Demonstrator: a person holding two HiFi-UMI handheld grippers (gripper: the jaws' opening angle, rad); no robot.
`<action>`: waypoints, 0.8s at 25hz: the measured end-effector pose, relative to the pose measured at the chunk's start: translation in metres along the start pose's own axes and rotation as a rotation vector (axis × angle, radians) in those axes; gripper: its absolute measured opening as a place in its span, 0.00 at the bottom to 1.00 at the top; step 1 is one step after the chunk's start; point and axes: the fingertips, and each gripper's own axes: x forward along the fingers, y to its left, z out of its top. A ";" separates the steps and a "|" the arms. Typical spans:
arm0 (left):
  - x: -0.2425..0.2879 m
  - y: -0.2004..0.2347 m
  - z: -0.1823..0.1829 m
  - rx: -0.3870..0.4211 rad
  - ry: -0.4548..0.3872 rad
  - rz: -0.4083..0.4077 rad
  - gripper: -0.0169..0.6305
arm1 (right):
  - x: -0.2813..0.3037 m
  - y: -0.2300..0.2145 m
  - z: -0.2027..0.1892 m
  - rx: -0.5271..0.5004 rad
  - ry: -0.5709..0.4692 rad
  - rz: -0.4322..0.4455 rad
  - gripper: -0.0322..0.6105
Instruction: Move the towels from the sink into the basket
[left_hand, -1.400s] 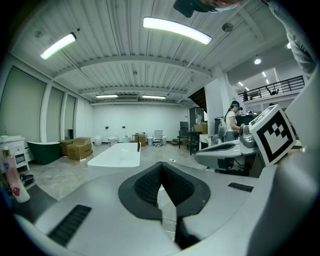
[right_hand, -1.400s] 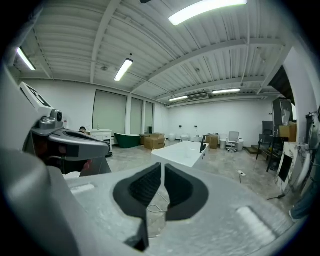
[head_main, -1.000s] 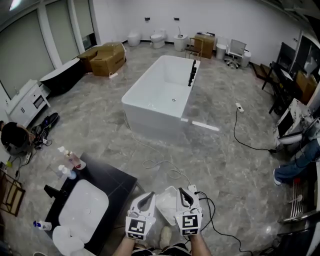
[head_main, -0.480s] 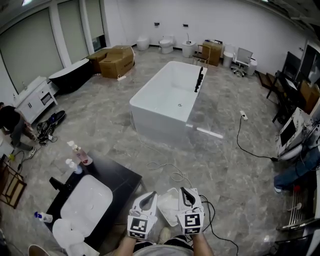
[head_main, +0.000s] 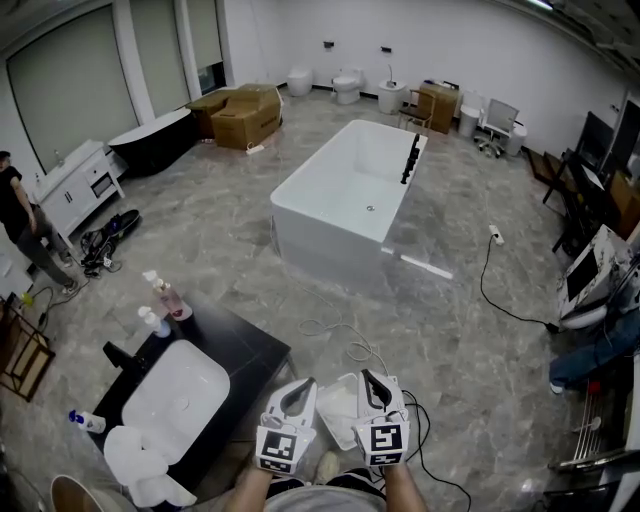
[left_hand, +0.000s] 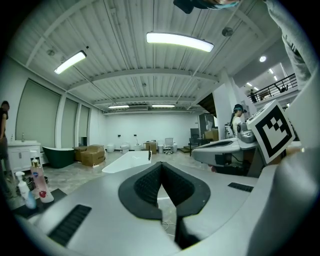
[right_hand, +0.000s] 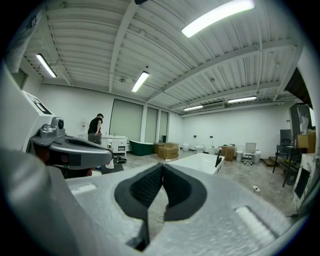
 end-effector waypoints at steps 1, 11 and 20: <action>-0.002 0.002 0.000 -0.001 -0.001 0.007 0.04 | 0.000 0.003 0.001 -0.001 -0.002 0.007 0.05; -0.036 0.039 0.004 -0.026 -0.001 0.152 0.04 | 0.021 0.058 0.015 -0.024 -0.033 0.164 0.05; -0.098 0.090 -0.014 -0.024 0.019 0.352 0.04 | 0.039 0.144 0.028 -0.045 -0.078 0.384 0.05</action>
